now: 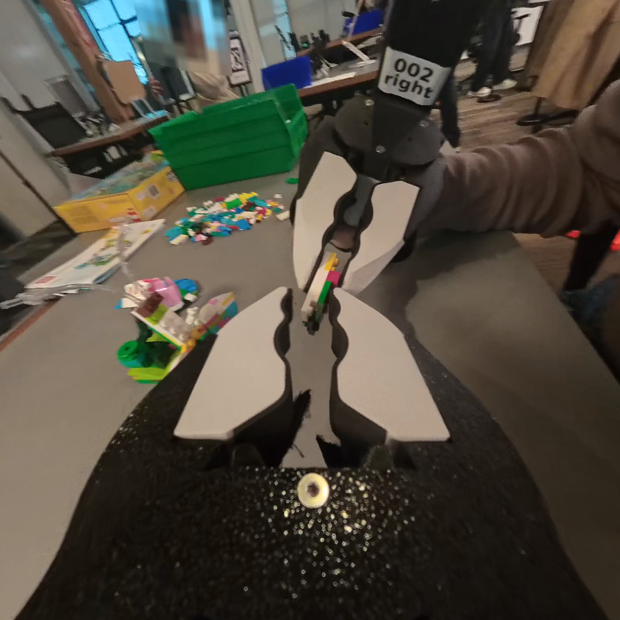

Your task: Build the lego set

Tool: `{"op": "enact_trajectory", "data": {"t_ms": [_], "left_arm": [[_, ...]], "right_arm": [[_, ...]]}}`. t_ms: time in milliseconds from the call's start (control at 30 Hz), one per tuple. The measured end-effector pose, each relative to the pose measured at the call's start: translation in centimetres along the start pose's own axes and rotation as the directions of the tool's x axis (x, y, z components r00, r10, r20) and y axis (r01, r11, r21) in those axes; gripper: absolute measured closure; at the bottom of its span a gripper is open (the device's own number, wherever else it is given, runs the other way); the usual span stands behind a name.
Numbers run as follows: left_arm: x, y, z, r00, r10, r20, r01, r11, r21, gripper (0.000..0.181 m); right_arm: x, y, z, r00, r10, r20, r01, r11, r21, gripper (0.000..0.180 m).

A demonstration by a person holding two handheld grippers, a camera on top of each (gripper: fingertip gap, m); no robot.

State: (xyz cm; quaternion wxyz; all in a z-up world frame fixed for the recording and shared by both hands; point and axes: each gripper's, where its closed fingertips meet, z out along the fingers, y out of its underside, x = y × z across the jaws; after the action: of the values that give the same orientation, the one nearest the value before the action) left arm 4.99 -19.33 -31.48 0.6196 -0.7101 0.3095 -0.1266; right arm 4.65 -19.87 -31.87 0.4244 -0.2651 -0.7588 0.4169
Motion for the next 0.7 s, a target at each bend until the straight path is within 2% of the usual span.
{"op": "enact_trajectory", "data": {"t_ms": [133, 333, 400, 533, 600, 700], "left_arm": [[1.1, 0.0, 0.0, 0.996, -0.003, -0.089, 0.003, 1.0, 0.007, 0.169], [1.4, 0.0, -0.3, 0.99, -0.026, -0.141, 0.028, 0.999, 0.014, 0.171], [1.9, 0.0, -0.3, 0.984, -0.03, -0.174, 0.033, 0.999, 0.015, 0.171], [2.1, 0.1, -0.3, 0.98, -0.035, -0.195, 0.04, 0.999, 0.022, 0.171], [1.8, -0.1, -0.4, 0.981, -0.062, -0.186, 0.071, 0.997, 0.039, 0.171], [-0.1, 0.3, -0.2, 0.998, -0.05, -0.036, 0.051, 0.998, 0.026, 0.165]], "right_arm": [[-0.8, -0.2, -0.4, 0.995, 0.054, 0.079, -0.058, 0.998, 0.04, 0.166], [-0.9, -0.3, -1.6, 0.967, 0.185, 0.174, -0.201, 0.976, 0.081, 0.165], [-1.2, -0.3, -1.7, 0.962, 0.188, 0.198, -0.207, 0.975, 0.079, 0.172], [-1.4, -0.3, -1.6, 0.964, 0.179, 0.197, -0.197, 0.978, 0.074, 0.172], [-1.0, -0.4, -1.5, 0.963, 0.206, 0.176, -0.22, 0.973, 0.064, 0.172], [0.3, 0.3, -0.8, 0.952, 0.293, 0.085, -0.295, 0.955, 0.01, 0.173]]}}
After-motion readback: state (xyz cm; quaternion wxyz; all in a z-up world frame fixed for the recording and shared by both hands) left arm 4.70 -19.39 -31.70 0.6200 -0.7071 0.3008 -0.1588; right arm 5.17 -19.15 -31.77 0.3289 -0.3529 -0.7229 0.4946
